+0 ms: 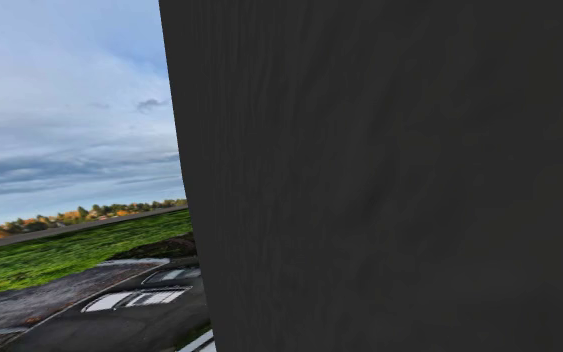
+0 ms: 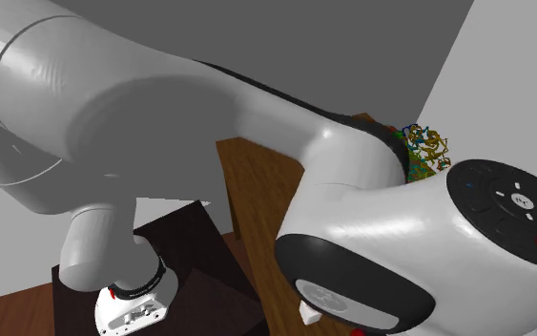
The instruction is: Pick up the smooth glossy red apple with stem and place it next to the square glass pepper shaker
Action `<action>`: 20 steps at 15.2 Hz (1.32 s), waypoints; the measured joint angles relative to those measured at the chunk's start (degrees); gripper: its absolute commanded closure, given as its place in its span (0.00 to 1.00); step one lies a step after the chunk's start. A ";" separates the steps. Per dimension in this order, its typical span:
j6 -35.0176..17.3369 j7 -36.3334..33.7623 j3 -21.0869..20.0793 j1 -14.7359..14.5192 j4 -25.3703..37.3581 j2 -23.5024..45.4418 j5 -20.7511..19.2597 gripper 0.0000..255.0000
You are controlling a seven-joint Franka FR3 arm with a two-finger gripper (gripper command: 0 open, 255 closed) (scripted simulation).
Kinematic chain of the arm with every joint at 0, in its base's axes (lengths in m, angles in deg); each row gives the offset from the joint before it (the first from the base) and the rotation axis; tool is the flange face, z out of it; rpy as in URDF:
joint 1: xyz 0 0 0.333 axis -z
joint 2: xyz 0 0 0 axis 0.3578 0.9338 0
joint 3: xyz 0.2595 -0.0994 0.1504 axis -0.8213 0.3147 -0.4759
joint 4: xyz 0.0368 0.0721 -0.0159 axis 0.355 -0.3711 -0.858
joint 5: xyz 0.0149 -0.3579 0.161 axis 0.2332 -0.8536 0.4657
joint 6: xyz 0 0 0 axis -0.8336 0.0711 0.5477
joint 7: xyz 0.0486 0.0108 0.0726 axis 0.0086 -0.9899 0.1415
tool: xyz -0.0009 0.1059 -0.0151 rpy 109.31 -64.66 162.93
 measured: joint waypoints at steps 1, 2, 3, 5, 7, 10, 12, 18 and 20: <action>-0.77 0.19 0.11 0.02 -0.54 0.29 0.19 1.00; -1.52 0.27 0.15 0.02 -1.14 0.47 0.31 1.00; -2.34 0.41 0.22 0.00 -1.65 0.85 0.56 1.00; -3.81 0.76 0.38 0.03 -2.71 1.36 0.91 1.00; -5.45 0.93 0.47 0.06 -4.21 1.55 1.04 1.00; -7.49 1.64 0.72 0.05 -5.25 2.80 1.96 1.00; -9.08 2.24 0.90 0.08 -6.11 3.74 2.70 1.00; -13.13 3.62 1.16 0.14 -8.65 5.70 4.38 1.00; -13.38 3.64 1.14 0.12 -8.79 5.82 4.48 1.00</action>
